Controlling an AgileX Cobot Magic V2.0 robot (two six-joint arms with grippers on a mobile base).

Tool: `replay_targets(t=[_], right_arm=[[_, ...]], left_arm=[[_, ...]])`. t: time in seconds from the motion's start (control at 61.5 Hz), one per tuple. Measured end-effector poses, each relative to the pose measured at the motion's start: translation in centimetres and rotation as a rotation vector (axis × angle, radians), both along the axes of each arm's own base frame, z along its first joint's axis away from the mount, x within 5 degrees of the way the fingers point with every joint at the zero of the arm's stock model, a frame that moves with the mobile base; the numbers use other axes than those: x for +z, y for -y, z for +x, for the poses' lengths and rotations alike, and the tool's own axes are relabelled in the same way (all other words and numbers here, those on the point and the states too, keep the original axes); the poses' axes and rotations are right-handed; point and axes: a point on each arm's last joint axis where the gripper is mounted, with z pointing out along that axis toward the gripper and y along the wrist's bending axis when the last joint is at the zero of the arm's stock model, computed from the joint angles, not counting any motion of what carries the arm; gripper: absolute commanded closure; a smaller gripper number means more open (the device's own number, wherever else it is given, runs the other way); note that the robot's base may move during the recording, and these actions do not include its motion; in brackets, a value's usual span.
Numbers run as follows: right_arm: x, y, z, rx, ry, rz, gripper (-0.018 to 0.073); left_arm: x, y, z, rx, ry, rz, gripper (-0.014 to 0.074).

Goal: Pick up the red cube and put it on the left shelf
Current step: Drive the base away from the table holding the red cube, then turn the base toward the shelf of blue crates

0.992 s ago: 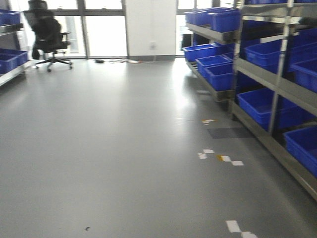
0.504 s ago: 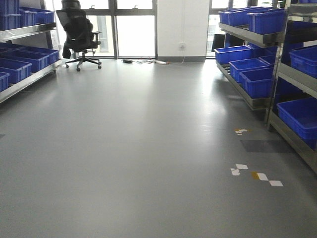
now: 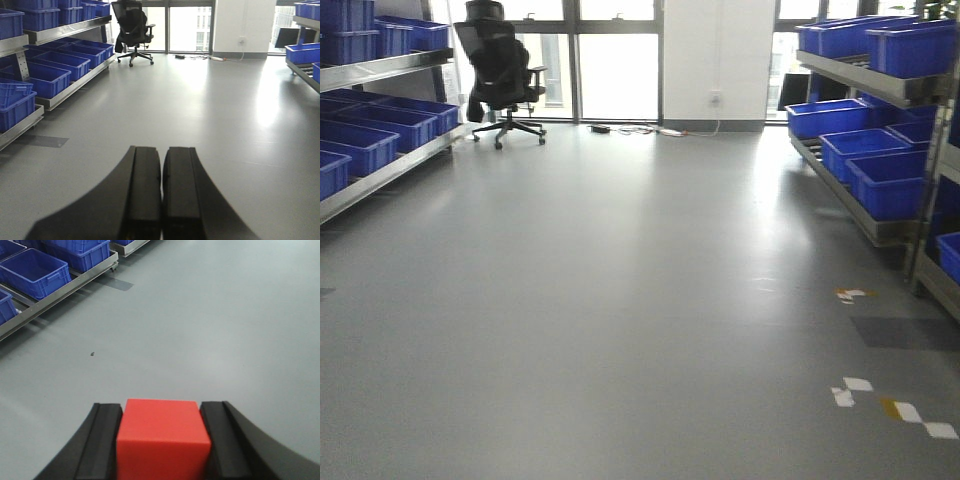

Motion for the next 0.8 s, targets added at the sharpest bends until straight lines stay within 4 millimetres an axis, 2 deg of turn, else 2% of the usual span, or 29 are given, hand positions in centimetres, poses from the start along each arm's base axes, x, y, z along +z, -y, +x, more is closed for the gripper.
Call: replay_targets(t=[0.797], right_arm=[[0.00, 0.00, 0.00, 0.000, 0.000, 0.000, 0.0358]], left_arm=[[0.00, 0.00, 0.00, 0.000, 0.000, 0.000, 0.0495]])
